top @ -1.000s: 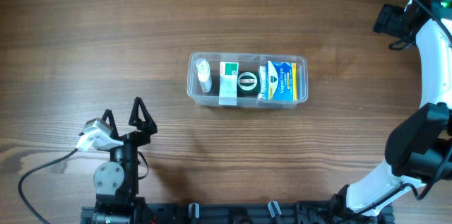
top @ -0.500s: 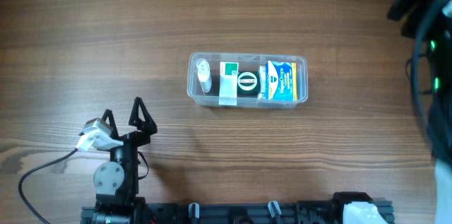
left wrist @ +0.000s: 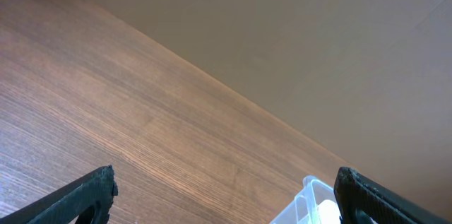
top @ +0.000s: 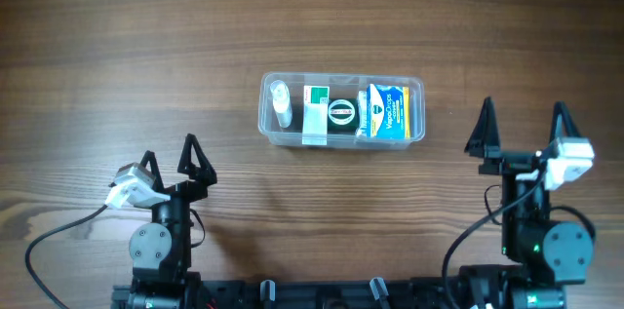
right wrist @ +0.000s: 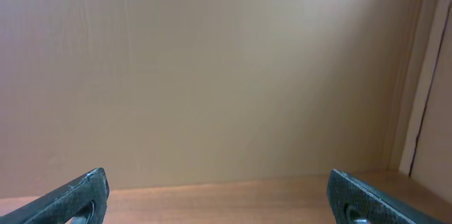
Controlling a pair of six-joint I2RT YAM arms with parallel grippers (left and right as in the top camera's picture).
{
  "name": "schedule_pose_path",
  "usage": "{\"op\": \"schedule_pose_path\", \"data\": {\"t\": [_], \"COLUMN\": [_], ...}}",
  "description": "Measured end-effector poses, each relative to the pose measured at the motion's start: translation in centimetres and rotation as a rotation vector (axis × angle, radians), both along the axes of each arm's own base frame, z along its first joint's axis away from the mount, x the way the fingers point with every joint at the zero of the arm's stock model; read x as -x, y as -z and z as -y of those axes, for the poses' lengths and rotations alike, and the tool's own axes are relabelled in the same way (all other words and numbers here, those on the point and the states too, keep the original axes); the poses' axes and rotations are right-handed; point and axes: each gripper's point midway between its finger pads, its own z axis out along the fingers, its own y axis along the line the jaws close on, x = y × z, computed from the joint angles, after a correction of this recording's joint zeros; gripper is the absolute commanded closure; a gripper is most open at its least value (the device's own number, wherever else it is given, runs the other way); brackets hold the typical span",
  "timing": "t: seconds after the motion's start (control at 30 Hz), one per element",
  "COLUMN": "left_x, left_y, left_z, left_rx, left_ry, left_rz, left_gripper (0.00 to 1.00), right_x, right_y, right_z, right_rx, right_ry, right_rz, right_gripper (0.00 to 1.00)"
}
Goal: Pack container
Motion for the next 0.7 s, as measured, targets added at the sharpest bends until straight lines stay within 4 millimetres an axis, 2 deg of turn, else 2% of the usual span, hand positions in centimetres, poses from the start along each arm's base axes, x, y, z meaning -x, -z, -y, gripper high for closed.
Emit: {"op": "schedule_pose_path", "data": {"t": [0.23, 0.33, 0.43, 0.53, 0.57, 0.7], "left_x": [0.0, 0.0, 0.0, 0.0, 0.0, 0.0], "left_y": [0.0, 0.0, 0.0, 0.0, 0.0, 0.0], "left_z": [0.0, 0.0, 0.0, 0.0, 0.0, 0.0], "left_rx": [0.000, 0.000, 0.000, 0.000, 0.000, 0.000], "left_ry": [0.000, 0.000, 0.000, 0.000, 0.000, 0.000], "left_rz": [-0.001, -0.001, -0.001, -0.001, -0.001, -0.001], "left_gripper": [0.00, 0.00, 0.00, 0.00, 0.00, 0.00], "right_x": [1.5, 1.0, 0.8, 0.3, 0.3, -0.2], "right_y": [4.1, 6.0, 6.7, 8.6, 8.7, 12.2], "right_z": [0.0, 0.0, 0.0, 0.0, 0.0, 0.0], "right_rx": [-0.001, 0.000, -0.001, 0.000, 0.000, 0.003], "right_ry": [0.000, 0.000, 0.000, 0.000, 0.000, 0.000], "right_rz": [0.040, 0.011, 0.024, 0.003, 0.002, -0.142], "right_gripper": [0.00, 0.00, 0.00, 0.00, 0.00, 0.00]}}
